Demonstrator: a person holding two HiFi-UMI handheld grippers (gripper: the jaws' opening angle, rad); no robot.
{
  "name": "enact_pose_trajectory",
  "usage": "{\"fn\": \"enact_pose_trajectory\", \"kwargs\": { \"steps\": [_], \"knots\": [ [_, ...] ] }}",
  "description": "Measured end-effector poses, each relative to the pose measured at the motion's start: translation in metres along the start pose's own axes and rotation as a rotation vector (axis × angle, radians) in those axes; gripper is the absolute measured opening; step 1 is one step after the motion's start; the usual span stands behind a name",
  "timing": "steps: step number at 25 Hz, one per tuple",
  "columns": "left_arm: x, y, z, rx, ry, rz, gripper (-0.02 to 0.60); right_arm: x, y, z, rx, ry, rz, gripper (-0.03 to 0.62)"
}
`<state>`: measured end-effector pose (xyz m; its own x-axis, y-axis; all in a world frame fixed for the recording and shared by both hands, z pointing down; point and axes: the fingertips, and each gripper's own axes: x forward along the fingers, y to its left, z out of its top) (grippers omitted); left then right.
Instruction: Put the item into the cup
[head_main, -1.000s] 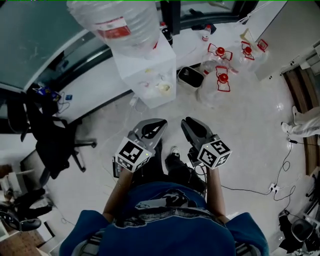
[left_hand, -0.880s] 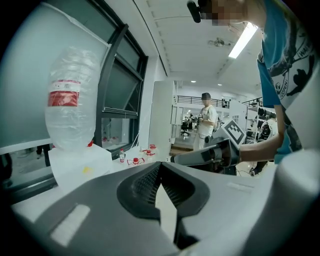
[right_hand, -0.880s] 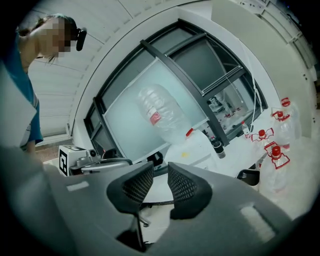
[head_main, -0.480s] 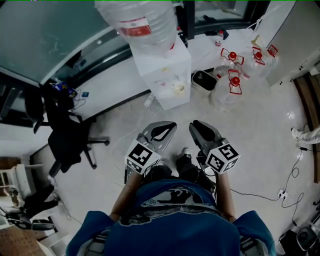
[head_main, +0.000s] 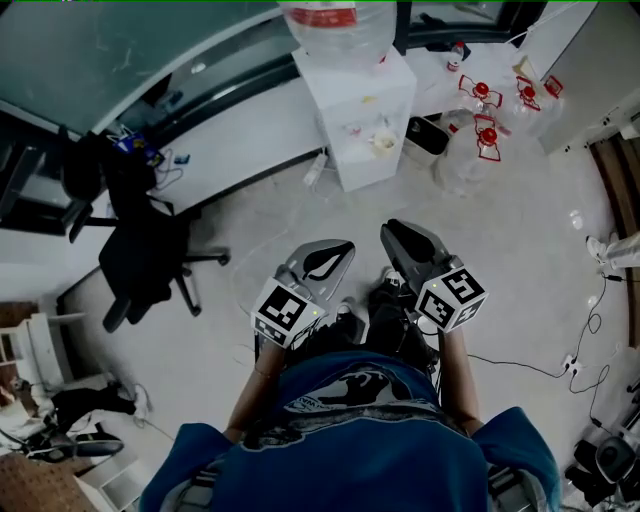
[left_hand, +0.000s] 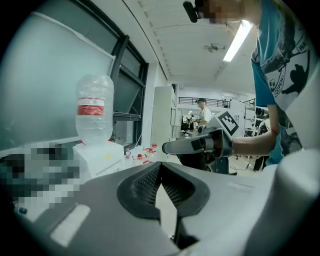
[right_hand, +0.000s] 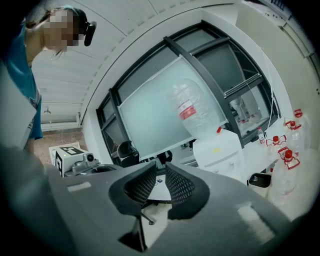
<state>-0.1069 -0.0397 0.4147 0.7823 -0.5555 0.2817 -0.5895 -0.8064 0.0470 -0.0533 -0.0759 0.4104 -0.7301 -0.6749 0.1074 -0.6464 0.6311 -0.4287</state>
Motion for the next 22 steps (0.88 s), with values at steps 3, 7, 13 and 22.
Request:
{"fn": "enact_pose_trajectory", "kwargs": {
  "steps": [3, 7, 13, 22],
  "knots": [
    [-0.030, -0.005, -0.012, -0.003, -0.011, -0.005, 0.002, 0.000, 0.029, -0.016, 0.006, 0.000, -0.019, 0.032],
    [-0.060, -0.010, -0.018, -0.005, -0.028, -0.008, 0.002, -0.002, 0.061, -0.032, 0.008, 0.009, -0.042, -0.001],
    [-0.092, -0.015, -0.023, -0.028, -0.052, -0.012, 0.002, -0.002, 0.096, -0.045, -0.026, 0.016, -0.038, -0.006],
    [-0.104, -0.029, -0.023, -0.041, -0.080, -0.038, 0.002, -0.017, 0.115, -0.046, -0.064, -0.006, -0.061, 0.000]
  ]
}}
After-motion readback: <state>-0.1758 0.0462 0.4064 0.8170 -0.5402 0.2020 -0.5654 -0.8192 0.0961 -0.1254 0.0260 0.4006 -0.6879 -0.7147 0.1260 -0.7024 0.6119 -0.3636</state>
